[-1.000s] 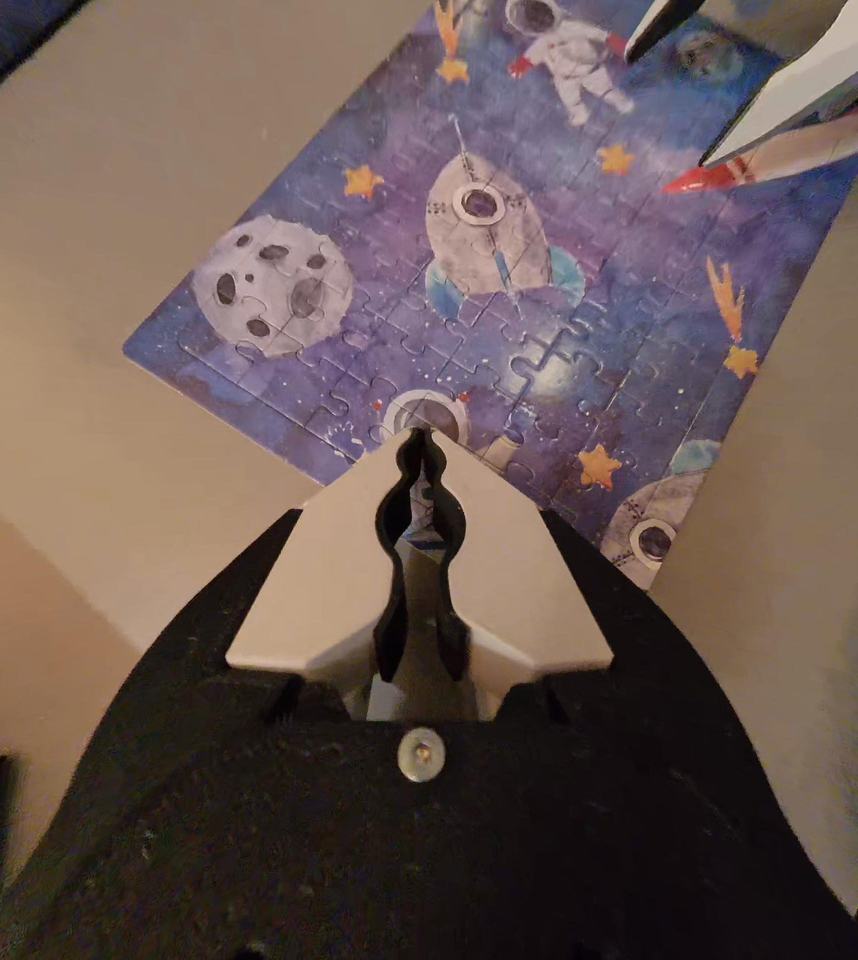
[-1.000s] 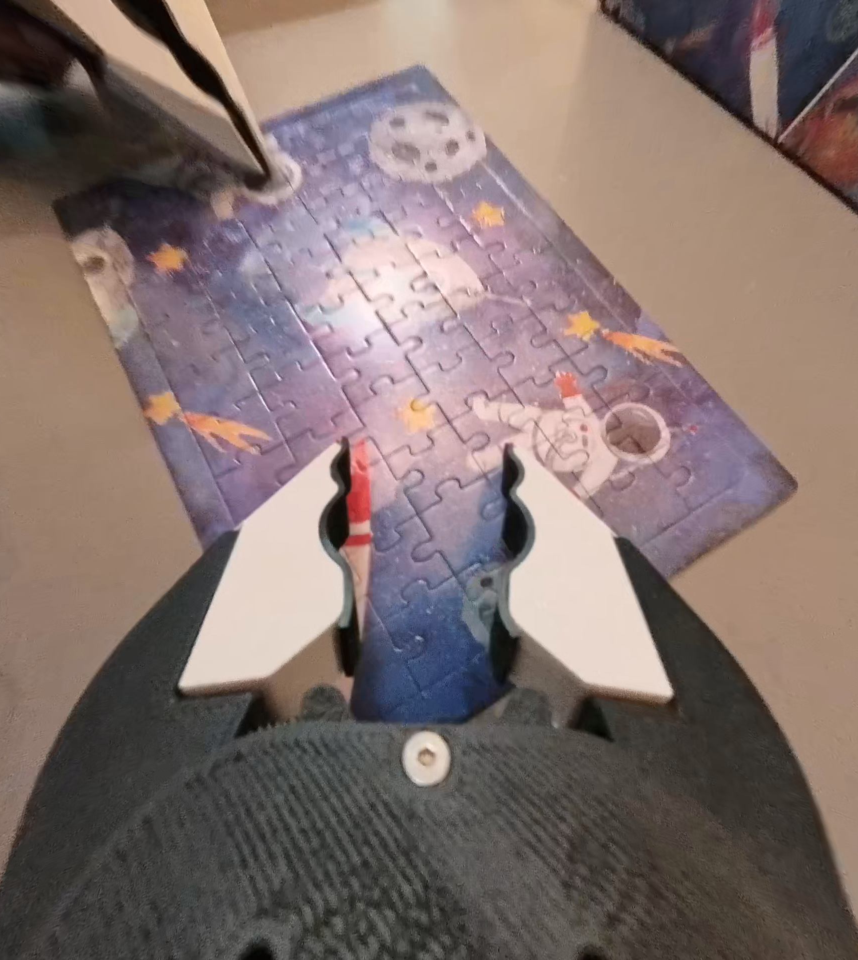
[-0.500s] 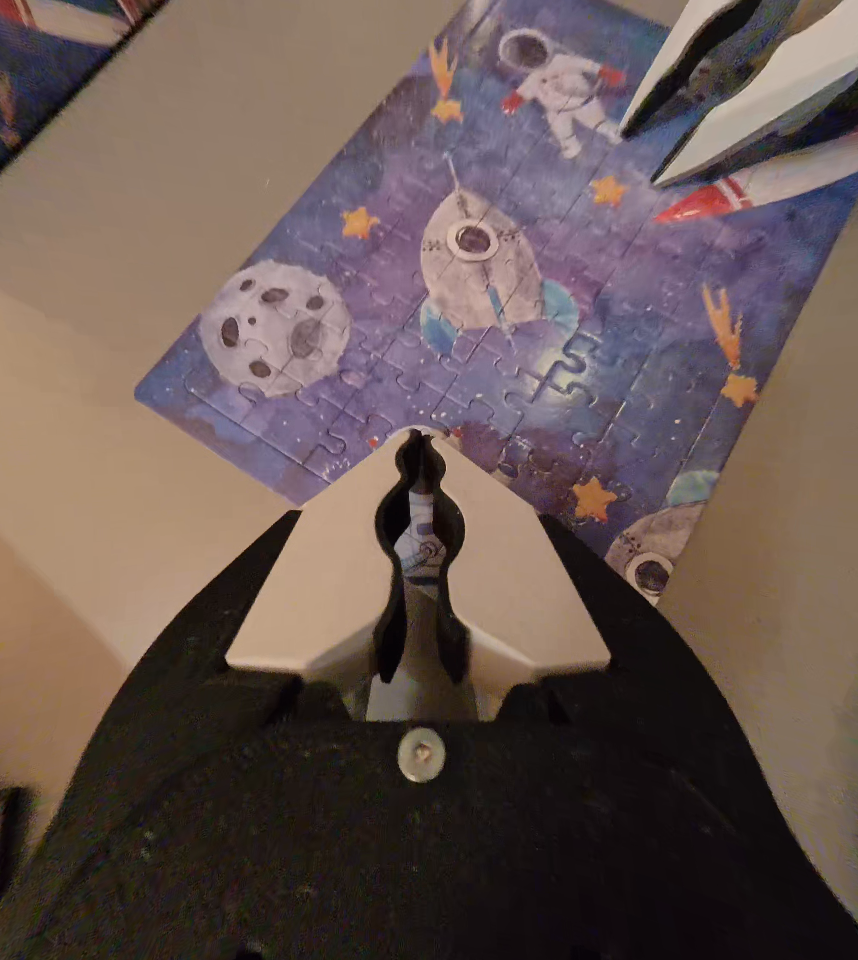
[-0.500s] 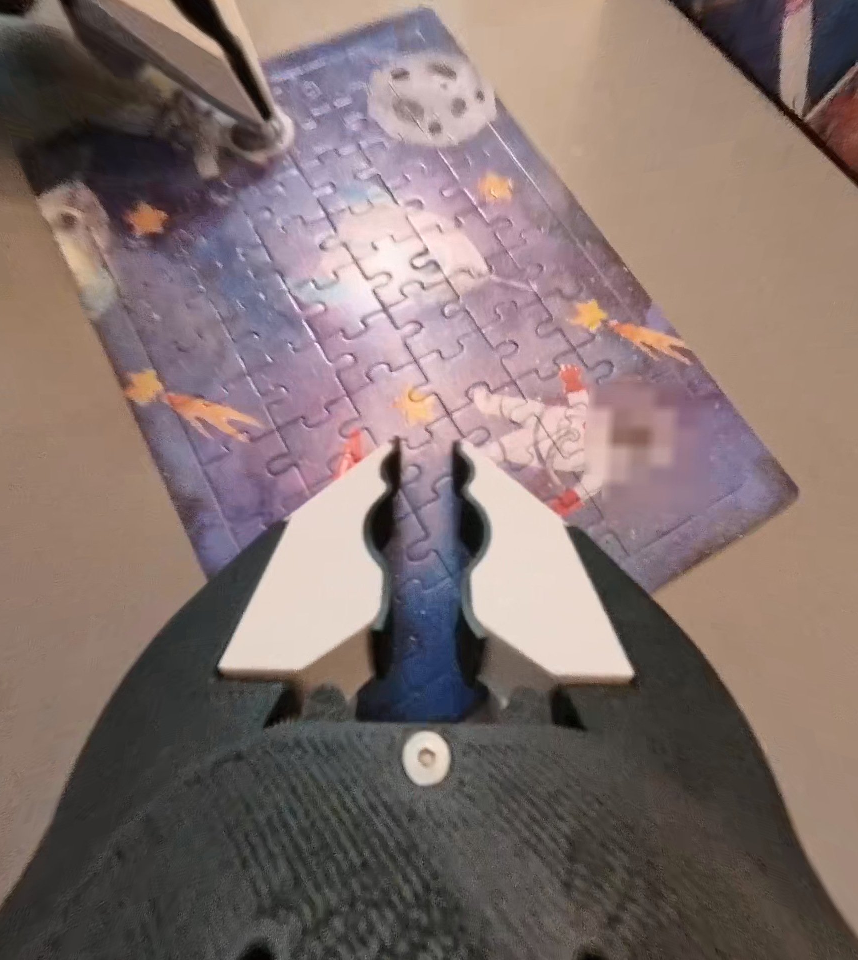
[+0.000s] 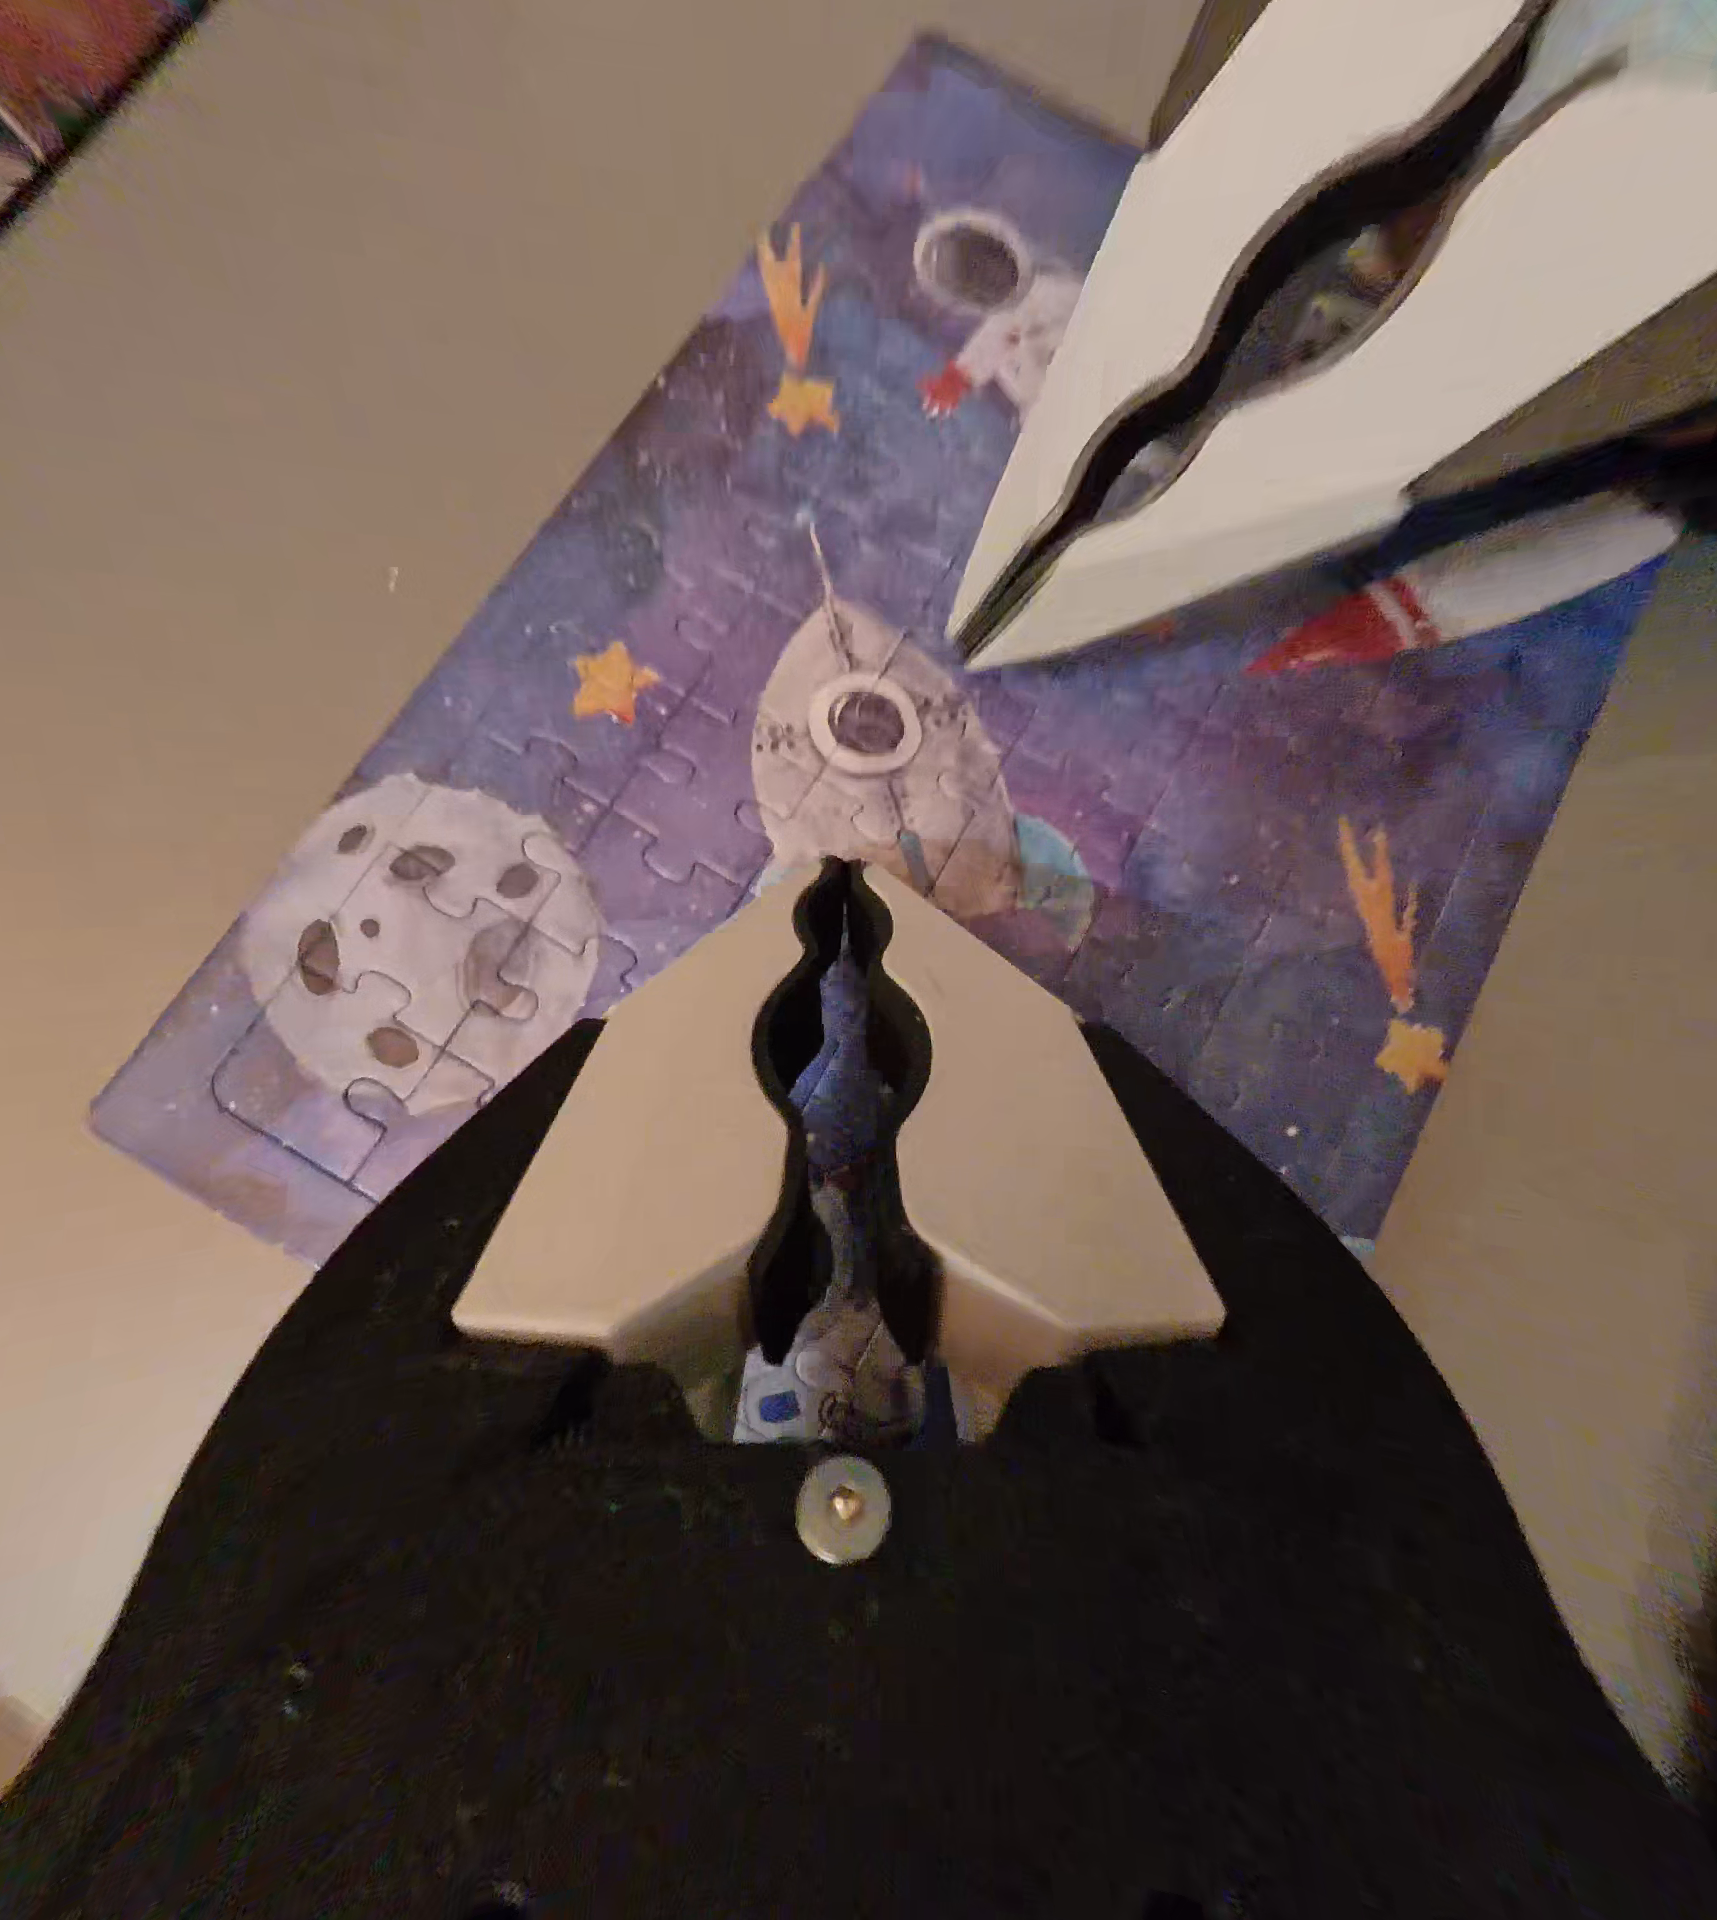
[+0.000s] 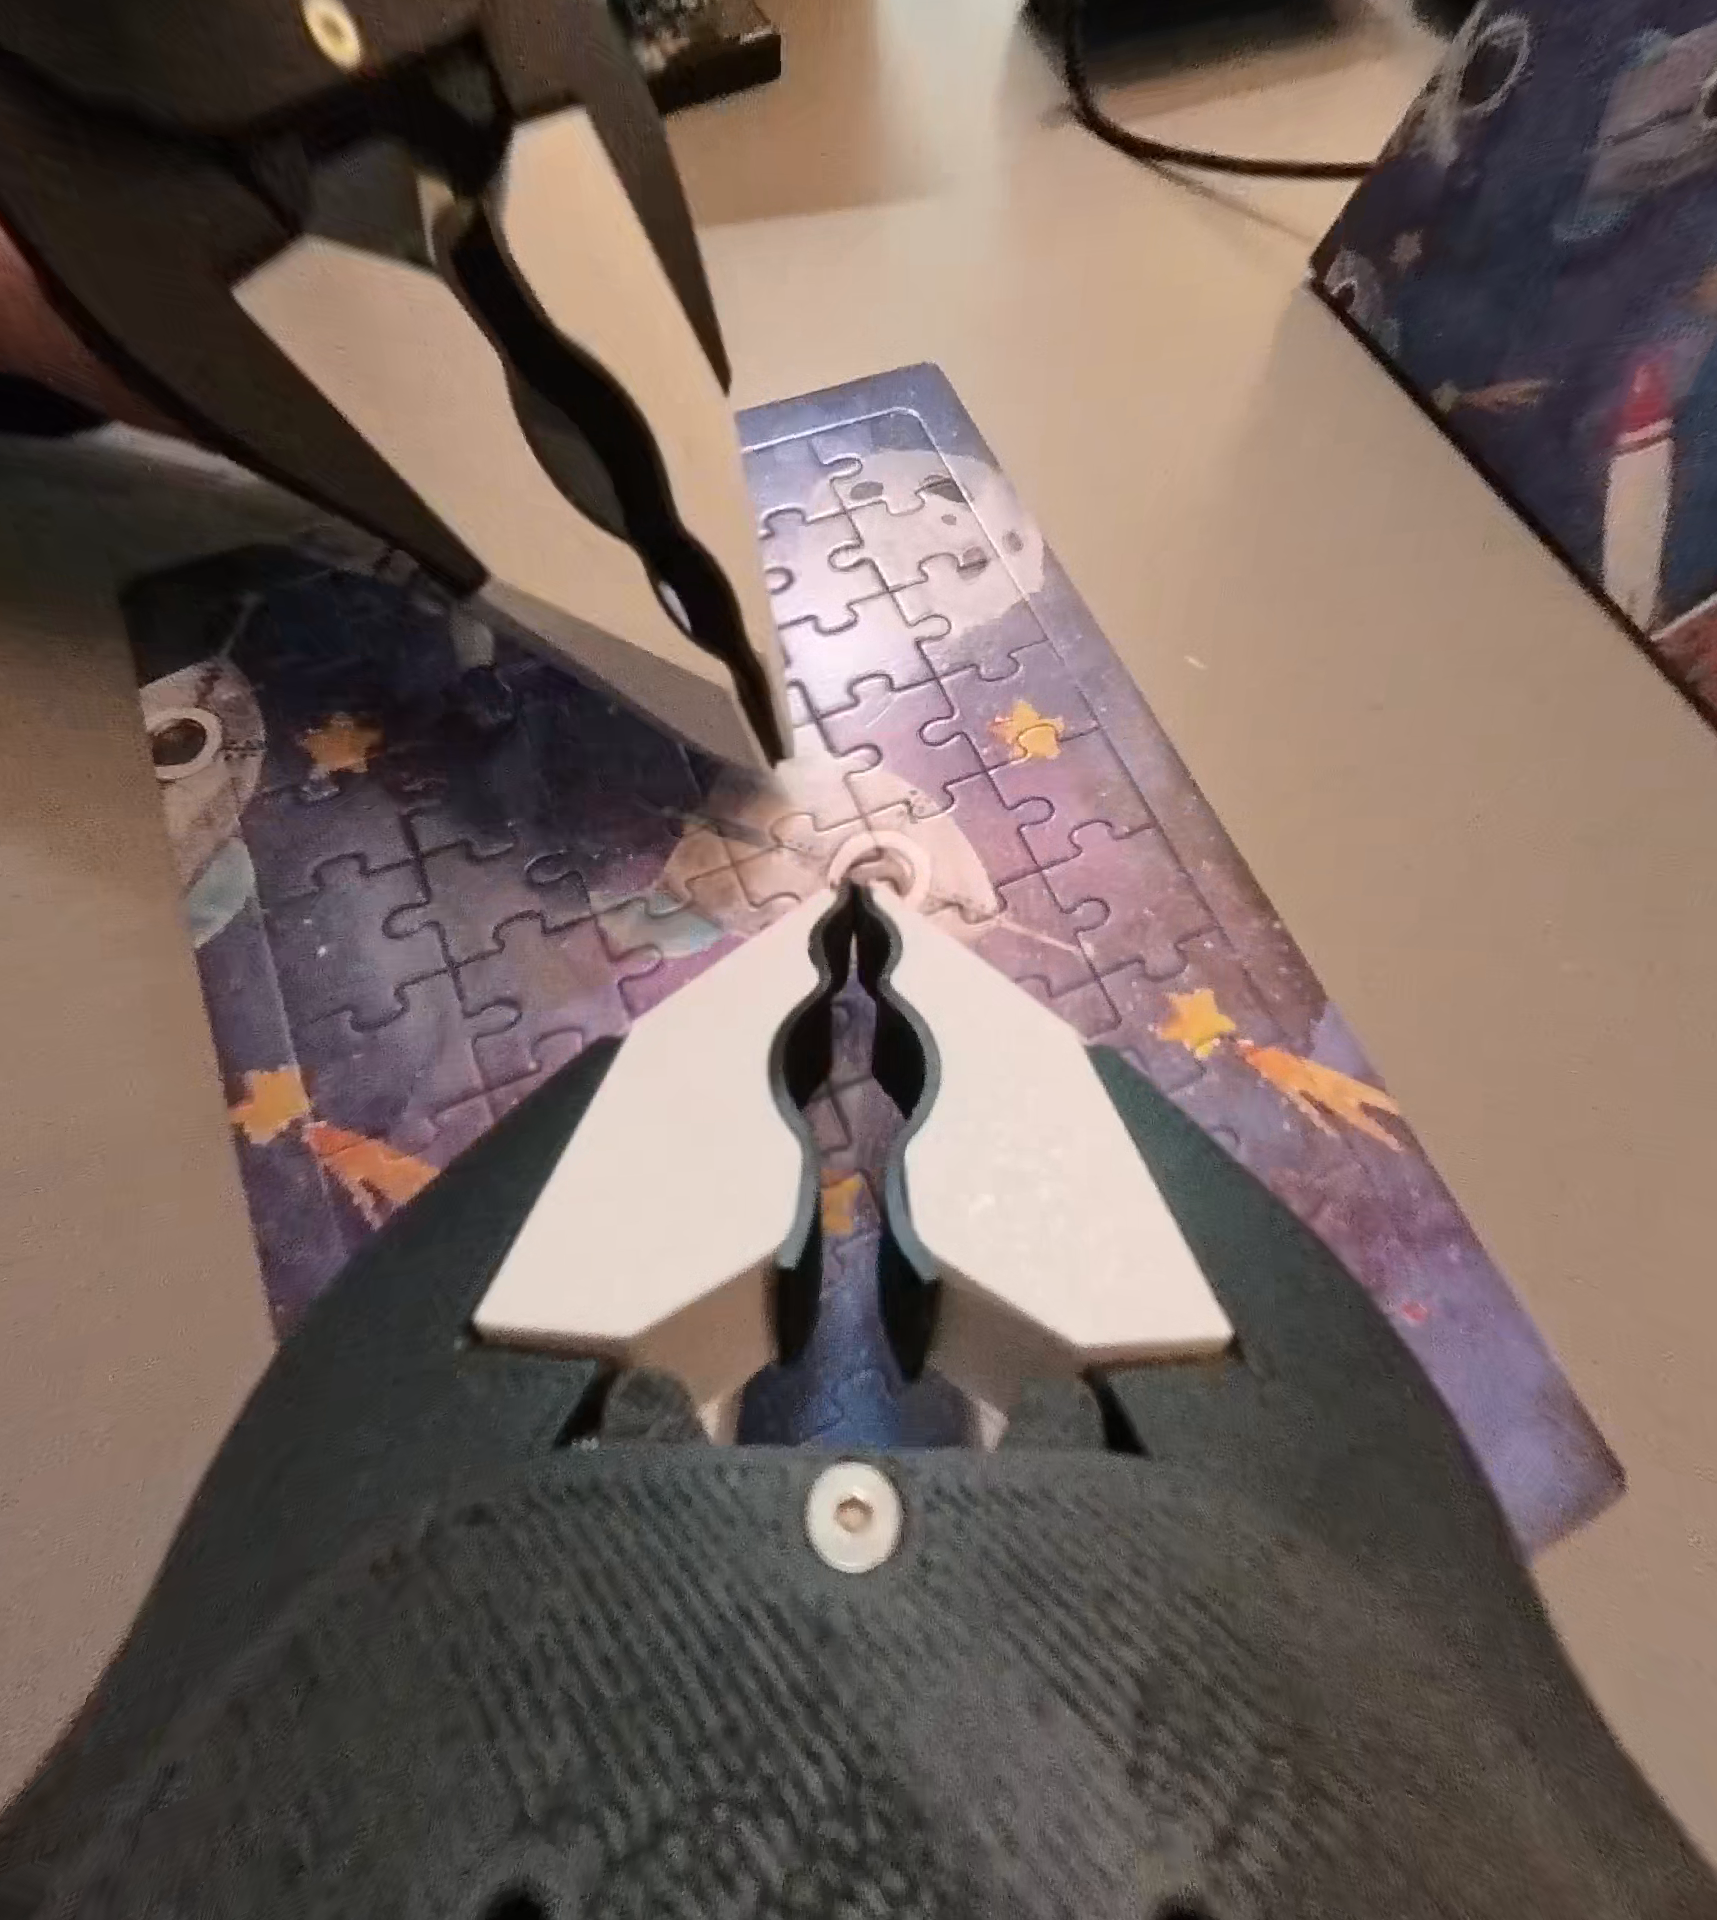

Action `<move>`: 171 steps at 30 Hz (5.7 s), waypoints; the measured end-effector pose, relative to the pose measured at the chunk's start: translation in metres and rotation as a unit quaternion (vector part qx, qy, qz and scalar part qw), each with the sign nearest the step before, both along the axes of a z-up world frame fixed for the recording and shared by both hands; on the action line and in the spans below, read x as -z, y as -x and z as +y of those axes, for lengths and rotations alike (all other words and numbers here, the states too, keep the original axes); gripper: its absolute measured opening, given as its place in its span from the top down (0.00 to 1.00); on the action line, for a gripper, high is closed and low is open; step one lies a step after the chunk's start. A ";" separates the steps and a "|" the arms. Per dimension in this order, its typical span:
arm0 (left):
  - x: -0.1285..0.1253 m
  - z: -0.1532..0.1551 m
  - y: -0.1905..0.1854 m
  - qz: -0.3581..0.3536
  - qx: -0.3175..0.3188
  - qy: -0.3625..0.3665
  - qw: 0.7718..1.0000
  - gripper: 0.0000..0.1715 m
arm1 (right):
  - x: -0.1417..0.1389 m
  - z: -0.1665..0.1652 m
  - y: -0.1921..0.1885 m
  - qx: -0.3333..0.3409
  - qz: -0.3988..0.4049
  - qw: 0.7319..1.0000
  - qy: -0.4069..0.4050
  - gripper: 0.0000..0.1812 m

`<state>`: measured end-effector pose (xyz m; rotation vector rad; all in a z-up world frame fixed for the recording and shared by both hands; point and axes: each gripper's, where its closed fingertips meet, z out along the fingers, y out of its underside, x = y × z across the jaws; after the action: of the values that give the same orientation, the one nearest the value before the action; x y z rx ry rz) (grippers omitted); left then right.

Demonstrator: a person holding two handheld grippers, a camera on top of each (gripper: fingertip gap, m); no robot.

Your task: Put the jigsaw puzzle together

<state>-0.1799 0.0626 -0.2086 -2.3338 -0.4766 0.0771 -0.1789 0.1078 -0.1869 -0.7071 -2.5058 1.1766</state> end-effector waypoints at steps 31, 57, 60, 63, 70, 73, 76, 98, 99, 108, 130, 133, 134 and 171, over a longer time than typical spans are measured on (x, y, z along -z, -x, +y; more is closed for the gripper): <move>-0.004 0.015 0.017 0.016 -0.045 -0.031 0.998 1.00 | 0.011 -0.020 0.026 0.012 -0.039 0.999 0.029 1.00; -0.008 0.010 0.050 0.044 -0.110 -0.029 0.993 1.00 | 0.014 -0.019 0.061 0.049 -0.019 0.999 0.000 1.00; 0.007 0.001 0.058 0.041 -0.115 0.014 0.992 1.00 | 0.006 -0.009 0.064 0.065 -0.002 0.998 -0.001 1.00; 0.005 -0.006 0.065 0.040 -0.130 0.004 0.991 1.00 | 0.009 0.004 0.063 0.082 -0.017 0.996 0.013 1.00; 0.006 0.020 0.063 0.000 -0.119 0.021 0.993 1.00 | 0.023 -0.020 0.064 0.074 -0.034 0.996 -0.026 1.00; 0.007 -0.005 0.072 0.032 -0.144 0.056 0.987 1.00 | 0.023 0.011 0.062 0.112 -0.043 0.993 -0.015 1.00; 0.007 -0.043 0.079 0.018 -0.182 0.060 0.981 1.00 | 0.023 0.067 0.055 0.178 -0.046 0.983 -0.011 1.00; 0.006 -0.037 0.083 0.040 -0.191 0.027 0.980 1.00 | 0.017 0.132 0.049 0.266 -0.028 0.963 -0.039 1.00; 0.007 -0.040 0.080 0.030 -0.191 0.020 0.981 1.00 | 0.017 0.131 0.045 0.262 -0.029 0.964 -0.033 1.00; 0.007 -0.065 -0.020 0.019 -0.160 0.031 0.987 1.00 | 0.018 0.103 -0.069 0.254 -0.070 0.964 -0.034 1.00; 0.005 0.000 -0.095 -0.018 -0.076 -0.020 0.997 1.00 | 0.023 -0.032 -0.090 0.156 -0.065 0.986 0.014 1.00; 0.006 -0.020 -0.089 -0.014 -0.096 -0.009 0.995 1.00 | 0.023 0.009 -0.093 0.201 -0.059 0.978 -0.014 1.00; 0.006 -0.032 -0.083 0.000 -0.109 -0.001 0.994 1.00 | 0.023 0.030 -0.095 0.223 -0.060 0.973 -0.026 1.00; -0.009 -0.002 -0.025 -0.034 -0.119 -0.047 0.991 1.00 | 0.010 0.005 -0.031 0.196 -0.052 0.979 -0.001 1.00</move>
<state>-0.1545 0.0602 -0.2001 -2.1845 -0.7764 0.0864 -0.1476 0.1129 -0.1965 -1.2229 -2.2949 1.0151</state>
